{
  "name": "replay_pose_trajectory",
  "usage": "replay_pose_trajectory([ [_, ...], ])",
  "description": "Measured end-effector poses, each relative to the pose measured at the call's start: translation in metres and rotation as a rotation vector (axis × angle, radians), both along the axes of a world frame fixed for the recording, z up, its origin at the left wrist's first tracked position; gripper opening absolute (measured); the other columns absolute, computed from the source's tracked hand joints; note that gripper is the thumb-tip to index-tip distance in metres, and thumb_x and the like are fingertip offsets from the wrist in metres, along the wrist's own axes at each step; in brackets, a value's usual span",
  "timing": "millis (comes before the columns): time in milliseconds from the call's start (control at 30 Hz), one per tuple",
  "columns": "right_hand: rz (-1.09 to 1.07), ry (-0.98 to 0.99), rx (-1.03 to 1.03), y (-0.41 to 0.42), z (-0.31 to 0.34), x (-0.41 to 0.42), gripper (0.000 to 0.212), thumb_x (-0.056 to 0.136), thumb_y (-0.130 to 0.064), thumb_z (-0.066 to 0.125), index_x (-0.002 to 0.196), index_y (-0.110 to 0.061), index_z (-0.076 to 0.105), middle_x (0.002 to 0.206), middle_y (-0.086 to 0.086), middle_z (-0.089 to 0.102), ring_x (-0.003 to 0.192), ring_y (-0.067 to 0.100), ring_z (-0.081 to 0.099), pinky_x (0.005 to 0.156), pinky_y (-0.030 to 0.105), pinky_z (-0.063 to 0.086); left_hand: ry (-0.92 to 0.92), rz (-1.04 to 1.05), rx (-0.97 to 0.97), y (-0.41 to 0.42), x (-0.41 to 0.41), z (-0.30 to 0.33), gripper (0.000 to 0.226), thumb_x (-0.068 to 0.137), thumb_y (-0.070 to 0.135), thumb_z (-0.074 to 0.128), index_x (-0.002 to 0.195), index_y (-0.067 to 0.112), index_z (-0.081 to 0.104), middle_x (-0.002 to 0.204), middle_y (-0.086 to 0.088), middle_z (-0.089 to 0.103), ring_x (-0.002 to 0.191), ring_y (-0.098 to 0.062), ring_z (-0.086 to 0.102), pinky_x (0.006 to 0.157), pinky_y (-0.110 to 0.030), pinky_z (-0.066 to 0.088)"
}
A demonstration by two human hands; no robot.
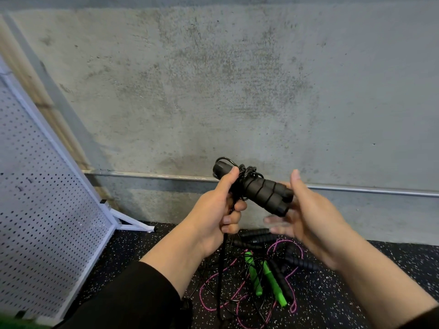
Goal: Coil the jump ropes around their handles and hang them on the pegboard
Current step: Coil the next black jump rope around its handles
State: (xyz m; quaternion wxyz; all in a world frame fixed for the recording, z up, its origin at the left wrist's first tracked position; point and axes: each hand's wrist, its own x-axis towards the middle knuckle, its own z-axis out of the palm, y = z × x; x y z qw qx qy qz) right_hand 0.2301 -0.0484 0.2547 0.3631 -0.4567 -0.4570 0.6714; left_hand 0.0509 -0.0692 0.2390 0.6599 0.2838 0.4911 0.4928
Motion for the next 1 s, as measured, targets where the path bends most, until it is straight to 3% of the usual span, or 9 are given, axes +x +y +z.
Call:
replay_pose_trajectory([
  [100, 0.206, 0.155, -0.257, -0.001, 0.002, 0.005, 0.060, 0.090, -0.065, 0.047, 0.125, -0.021, 0.070, 0.099, 0.023, 0.071, 0.060, 0.023, 0.064, 0.052, 0.027, 0.057, 0.052, -0.011, 0.011, -0.001, 0.001, 0.001, 0.056, 0.086, 0.068, 0.062, 0.107, 0.016, 0.055, 0.066, 0.003, 0.043, 0.049, -0.008, 0.020, 0.042, -0.021, 0.016],
  [233, 0.202, 0.221, -0.236, 0.001, 0.000, 0.007, 0.064, 0.081, -0.035, 0.072, 0.136, -0.008, 0.056, 0.084, 0.015, 0.066, 0.054, 0.016, 0.057, 0.047, 0.021, 0.052, 0.083, -0.020, 0.007, 0.000, -0.001, 0.000, 0.059, 0.085, 0.070, 0.061, 0.109, 0.016, 0.058, 0.065, 0.004, 0.044, 0.047, -0.008, 0.022, 0.041, -0.021, 0.018],
  [367, 0.118, 0.186, -0.139, 0.000, -0.002, 0.004, 0.053, 0.084, -0.020, 0.074, 0.132, -0.005, 0.055, 0.076, 0.012, 0.062, 0.055, 0.014, 0.051, 0.046, 0.020, 0.047, 0.077, -0.030, 0.021, 0.000, -0.002, 0.001, 0.055, 0.087, 0.068, 0.061, 0.107, 0.018, 0.062, 0.067, 0.003, 0.046, 0.049, -0.008, 0.022, 0.043, -0.021, 0.018],
  [533, -0.056, -0.100, 0.220, -0.001, 0.000, 0.000, 0.026, 0.089, -0.011, 0.073, 0.113, -0.017, 0.064, 0.074, 0.010, 0.067, 0.061, 0.018, 0.056, 0.052, 0.031, 0.048, 0.062, -0.117, -0.008, -0.002, 0.002, 0.002, 0.053, 0.089, 0.073, 0.051, 0.100, 0.023, 0.065, 0.072, 0.003, 0.047, 0.048, -0.007, 0.018, 0.042, -0.020, 0.015],
  [633, -0.120, -0.258, 0.419, 0.001, -0.001, 0.001, 0.033, 0.088, -0.013, 0.075, 0.112, -0.032, 0.063, 0.080, 0.001, 0.070, 0.062, 0.013, 0.059, 0.056, 0.036, 0.051, 0.042, -0.131, -0.025, -0.005, 0.004, 0.004, 0.075, 0.089, 0.077, 0.046, 0.123, 0.014, 0.065, 0.072, 0.003, 0.048, 0.046, -0.006, 0.019, 0.041, -0.019, 0.016],
  [767, -0.097, -0.579, 0.685, 0.004, -0.009, 0.006, 0.048, 0.088, -0.023, 0.077, 0.112, -0.057, 0.054, 0.090, -0.027, 0.067, 0.082, -0.006, 0.061, 0.076, 0.017, 0.046, 0.028, -0.111, -0.044, -0.003, 0.003, 0.003, 0.090, 0.085, 0.081, 0.044, 0.136, 0.008, 0.059, 0.071, 0.004, 0.050, 0.045, -0.005, 0.019, 0.038, -0.018, 0.017],
  [833, -0.066, -0.675, 0.767, 0.002, -0.009, 0.005, 0.050, 0.088, -0.025, 0.076, 0.116, -0.059, 0.052, 0.090, -0.030, 0.064, 0.090, -0.012, 0.056, 0.075, 0.005, 0.038, 0.005, -0.095, -0.059, -0.002, 0.003, 0.001, 0.096, 0.083, 0.084, 0.043, 0.138, 0.006, 0.057, 0.070, 0.004, 0.049, 0.045, -0.005, 0.019, 0.037, -0.019, 0.017],
  [1000, 0.021, -0.799, 0.965, 0.003, -0.012, 0.003, 0.053, 0.090, -0.024, 0.073, 0.128, -0.052, 0.047, 0.108, -0.022, 0.062, 0.097, 0.001, 0.054, 0.082, 0.007, 0.037, -0.044, -0.055, -0.052, -0.003, 0.001, 0.000, 0.087, 0.077, 0.088, 0.047, 0.126, 0.019, 0.065, 0.070, 0.004, 0.046, 0.048, -0.007, 0.016, 0.038, -0.020, 0.014],
])
